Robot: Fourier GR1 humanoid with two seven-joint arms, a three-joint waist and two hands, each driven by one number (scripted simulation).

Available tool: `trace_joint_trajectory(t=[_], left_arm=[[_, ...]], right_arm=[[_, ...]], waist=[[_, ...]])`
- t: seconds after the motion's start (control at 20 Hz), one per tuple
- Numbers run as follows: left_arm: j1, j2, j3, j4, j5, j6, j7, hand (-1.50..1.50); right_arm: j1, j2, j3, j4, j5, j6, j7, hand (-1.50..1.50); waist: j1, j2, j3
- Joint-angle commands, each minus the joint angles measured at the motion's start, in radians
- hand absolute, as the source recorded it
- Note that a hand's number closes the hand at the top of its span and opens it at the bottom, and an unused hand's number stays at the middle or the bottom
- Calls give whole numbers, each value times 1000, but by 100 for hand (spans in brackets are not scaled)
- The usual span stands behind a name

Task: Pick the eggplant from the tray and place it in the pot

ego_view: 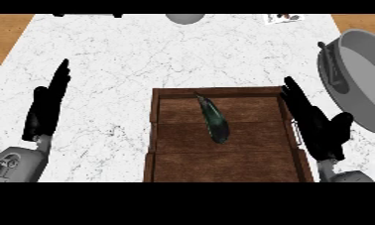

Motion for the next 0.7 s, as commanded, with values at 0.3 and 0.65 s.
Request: trace_joint_trajectory(t=[0.3,0.65], left_arm=[[18,-186,2,-128,103,6,-163,0],[121,-264,-25,-141,104,-13,-306,0]], right_arm=[[-85,-202,-204,4,256,-31,-369,150],[40,141,-180,17,146,-37,-885,-150]], waist=[[-28,-10,3],[-15,-3,15]])
